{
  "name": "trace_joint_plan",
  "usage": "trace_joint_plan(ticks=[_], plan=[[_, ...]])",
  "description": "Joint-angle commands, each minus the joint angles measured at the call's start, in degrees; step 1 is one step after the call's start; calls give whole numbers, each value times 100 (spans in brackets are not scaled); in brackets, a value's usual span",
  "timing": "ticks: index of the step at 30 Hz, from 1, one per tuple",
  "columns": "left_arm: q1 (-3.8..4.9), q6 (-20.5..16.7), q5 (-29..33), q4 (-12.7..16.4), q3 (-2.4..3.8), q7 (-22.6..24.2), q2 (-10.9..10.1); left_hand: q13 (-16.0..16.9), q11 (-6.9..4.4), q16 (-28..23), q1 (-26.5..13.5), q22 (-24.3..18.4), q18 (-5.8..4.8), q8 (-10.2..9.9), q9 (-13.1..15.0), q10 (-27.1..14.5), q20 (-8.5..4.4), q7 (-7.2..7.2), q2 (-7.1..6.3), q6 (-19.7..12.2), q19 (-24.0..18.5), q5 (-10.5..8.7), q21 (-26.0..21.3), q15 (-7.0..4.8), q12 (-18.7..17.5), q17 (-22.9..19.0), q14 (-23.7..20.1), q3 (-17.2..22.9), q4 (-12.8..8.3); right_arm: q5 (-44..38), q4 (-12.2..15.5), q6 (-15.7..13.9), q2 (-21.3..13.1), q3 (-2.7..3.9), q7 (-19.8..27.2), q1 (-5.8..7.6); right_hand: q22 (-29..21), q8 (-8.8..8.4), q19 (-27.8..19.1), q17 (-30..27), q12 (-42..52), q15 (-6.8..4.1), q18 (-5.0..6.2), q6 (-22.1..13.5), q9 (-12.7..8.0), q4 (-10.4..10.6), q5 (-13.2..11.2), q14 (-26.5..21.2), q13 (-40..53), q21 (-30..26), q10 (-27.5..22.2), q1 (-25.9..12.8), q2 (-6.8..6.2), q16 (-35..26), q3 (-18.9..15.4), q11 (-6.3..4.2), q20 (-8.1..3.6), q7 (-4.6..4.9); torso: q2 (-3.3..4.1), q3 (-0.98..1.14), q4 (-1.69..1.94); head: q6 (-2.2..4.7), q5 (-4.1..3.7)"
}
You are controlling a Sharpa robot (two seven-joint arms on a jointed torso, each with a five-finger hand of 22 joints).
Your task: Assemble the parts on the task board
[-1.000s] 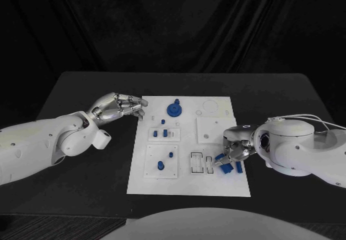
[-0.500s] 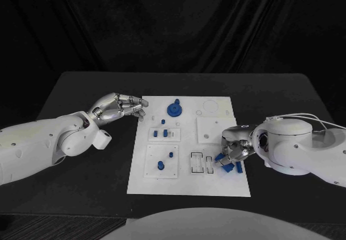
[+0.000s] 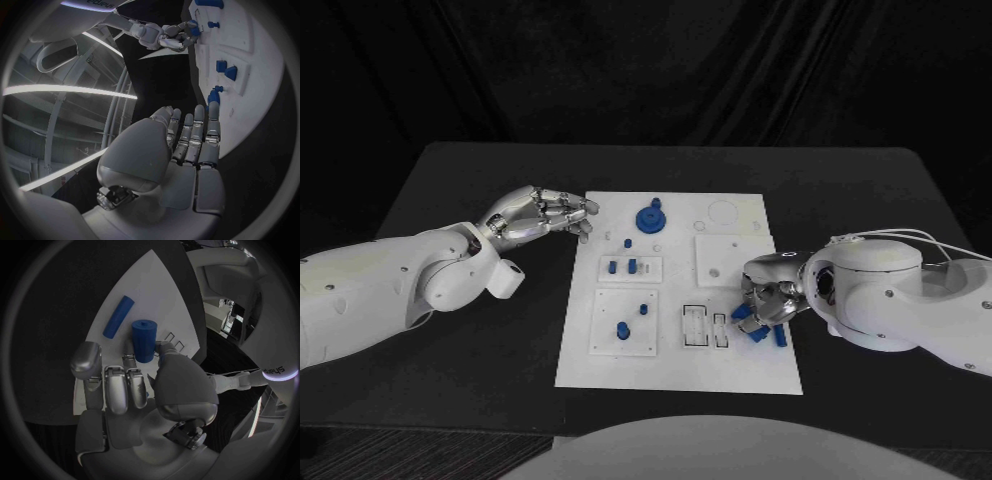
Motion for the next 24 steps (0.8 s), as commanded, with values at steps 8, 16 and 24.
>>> trace_joint_plan(ticks=[8,16,24], plan=[[-12,100,48,20,4,-1,-10,-22,43,16,-12,35,-108,35,-6,-3,-14,24,100,-33,-37,62,-26,3,27,-12,-39,81,-4,1120,46,-809,-166,-33,-13,-40,682,25,59,777,15,3,31,-382,2,-1446,-269,470,1508,78,626,-221,85,-9,1720,35,28,-404,-6,-2,-4,-1,5],[-13,95,49,28,4,-30,-4,-31,48,19,-20,49,-110,36,-7,-2,-16,26,112,-37,-37,81,-22,3,29,-15,-39,100,-2,2917,155,-1203,-288,-32,-6,145,664,-113,54,696,15,17,41,-376,-114,-1402,-465,458,1508,10,626,-359,132,-34,1781,53,38,-383,-1,-1,-3,-1,-25],[-12,89,49,49,4,-62,-1,-34,49,20,-24,54,-110,37,-7,-2,-17,26,114,-38,-36,89,-21,3,30,-17,-40,106,-1,4091,100,-1277,-170,-32,-117,241,554,-234,-56,546,15,43,106,-405,-229,-1296,-1430,429,1508,-400,626,-545,199,-90,1714,76,66,-367,-3,-6,1,-1,-8]])
